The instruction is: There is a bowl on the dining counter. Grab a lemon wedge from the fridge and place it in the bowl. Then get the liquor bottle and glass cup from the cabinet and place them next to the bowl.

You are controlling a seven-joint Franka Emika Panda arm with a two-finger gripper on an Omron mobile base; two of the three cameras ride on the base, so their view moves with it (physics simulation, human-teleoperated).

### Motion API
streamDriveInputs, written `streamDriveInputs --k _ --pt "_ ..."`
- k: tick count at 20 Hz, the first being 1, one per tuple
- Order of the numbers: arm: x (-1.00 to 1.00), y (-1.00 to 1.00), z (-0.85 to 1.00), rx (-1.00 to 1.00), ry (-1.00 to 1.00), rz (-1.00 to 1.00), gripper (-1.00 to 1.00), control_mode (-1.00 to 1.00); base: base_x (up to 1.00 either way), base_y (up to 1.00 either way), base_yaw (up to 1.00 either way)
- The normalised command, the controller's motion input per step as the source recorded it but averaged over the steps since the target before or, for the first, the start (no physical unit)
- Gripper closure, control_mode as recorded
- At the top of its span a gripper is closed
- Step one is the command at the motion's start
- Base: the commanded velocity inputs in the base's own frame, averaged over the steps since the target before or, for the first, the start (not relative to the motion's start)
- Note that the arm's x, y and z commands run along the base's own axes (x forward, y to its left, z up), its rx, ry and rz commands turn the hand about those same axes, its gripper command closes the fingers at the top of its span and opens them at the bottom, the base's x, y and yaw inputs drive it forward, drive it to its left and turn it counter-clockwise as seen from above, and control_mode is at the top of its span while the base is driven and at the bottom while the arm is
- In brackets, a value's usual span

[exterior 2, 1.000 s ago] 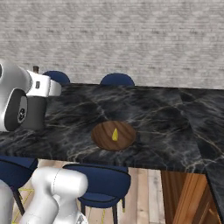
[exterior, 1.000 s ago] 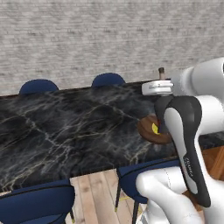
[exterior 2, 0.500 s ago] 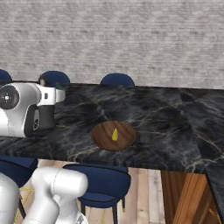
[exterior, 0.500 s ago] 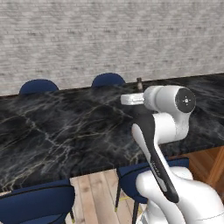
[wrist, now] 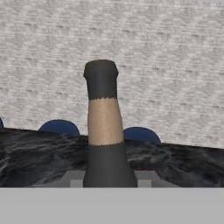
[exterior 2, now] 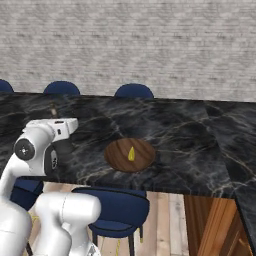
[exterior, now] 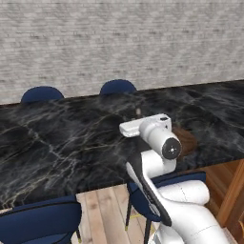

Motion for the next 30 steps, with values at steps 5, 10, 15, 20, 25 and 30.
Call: streamDriveInputs --k 5,10,15,20,25,30 --pt "0.66 0.0 -0.35 -0.07 -0.06 0.0 1.0 -1.0 0.0 0.0 0.0" --pt "0.75 -0.01 -0.29 -0.04 -0.01 0.0 1.0 -1.0 0.0 0.0 0.0" --pt "0.74 -0.08 -0.19 0.0 0.01 -0.02 1.0 -1.0 0.0 0.0 0.0" --pt "0.51 -0.06 -0.23 0.0 0.03 0.0 1.0 -1.0 0.0 0.0 0.0" --pt "0.24 -0.06 -0.17 0.0 0.09 -0.02 1.0 -1.0 0.0 0.0 0.0" --pt "0.17 -0.09 0.0 0.03 0.2 -0.07 1.0 -1.0 0.0 0.0 0.0"
